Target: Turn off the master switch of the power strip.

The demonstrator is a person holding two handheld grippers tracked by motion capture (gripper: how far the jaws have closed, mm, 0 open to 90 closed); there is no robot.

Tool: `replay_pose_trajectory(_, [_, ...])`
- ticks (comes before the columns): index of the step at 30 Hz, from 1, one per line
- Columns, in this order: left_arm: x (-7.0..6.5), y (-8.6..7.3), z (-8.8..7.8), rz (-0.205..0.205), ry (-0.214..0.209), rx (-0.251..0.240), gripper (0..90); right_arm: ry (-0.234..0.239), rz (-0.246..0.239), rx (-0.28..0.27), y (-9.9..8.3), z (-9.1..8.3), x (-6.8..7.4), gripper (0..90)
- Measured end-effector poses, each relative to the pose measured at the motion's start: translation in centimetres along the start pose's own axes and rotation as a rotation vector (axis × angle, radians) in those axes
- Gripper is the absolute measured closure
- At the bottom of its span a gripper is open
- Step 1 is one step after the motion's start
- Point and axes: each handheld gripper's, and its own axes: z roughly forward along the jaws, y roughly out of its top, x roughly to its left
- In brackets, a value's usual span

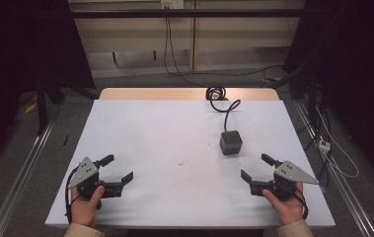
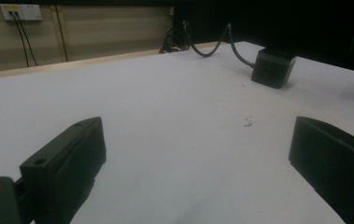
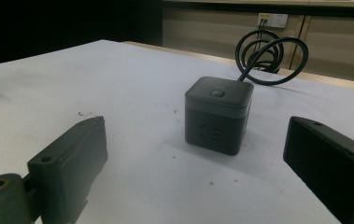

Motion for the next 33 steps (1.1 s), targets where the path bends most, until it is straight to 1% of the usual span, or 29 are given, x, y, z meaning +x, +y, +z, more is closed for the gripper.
replay_pose_trajectory(4, [0.0, 0.0, 0.1, -0.003, 0.000, 0.000, 3.6, -0.006, -0.003, 0.001, 0.2, 0.4, -0.3, 5.8])
replay_pose_trajectory(8, [0.1, -0.1, 0.2, 0.000, -0.005, 0.002, 3.6, -0.020, -0.010, 0.020, 0.5, 1.0, -0.6, 5.8])
replay_pose_trajectory(13, [0.0, 0.0, 0.2, 0.001, -0.005, 0.002, 3.7, -0.029, -0.003, 0.013, 0.9, 1.2, -0.9, 6.0])
replay_pose_trajectory(16, [0.0, 0.0, 0.2, 0.001, -0.005, 0.001, 3.6, -0.037, 0.002, 0.018, 0.9, 1.4, -1.1, 6.3])
replay_pose_trajectory(27, [0.0, 0.0, 0.2, 0.005, -0.007, 0.000, 3.6, -0.049, 0.013, 0.027, 1.3, 2.3, -1.6, 9.9])
replay_pose_trajectory(33, [0.0, 0.0, 0.2, 0.006, -0.007, 0.001, 3.6, -0.050, 0.005, 0.034, 1.5, 2.6, -1.7, 11.9])
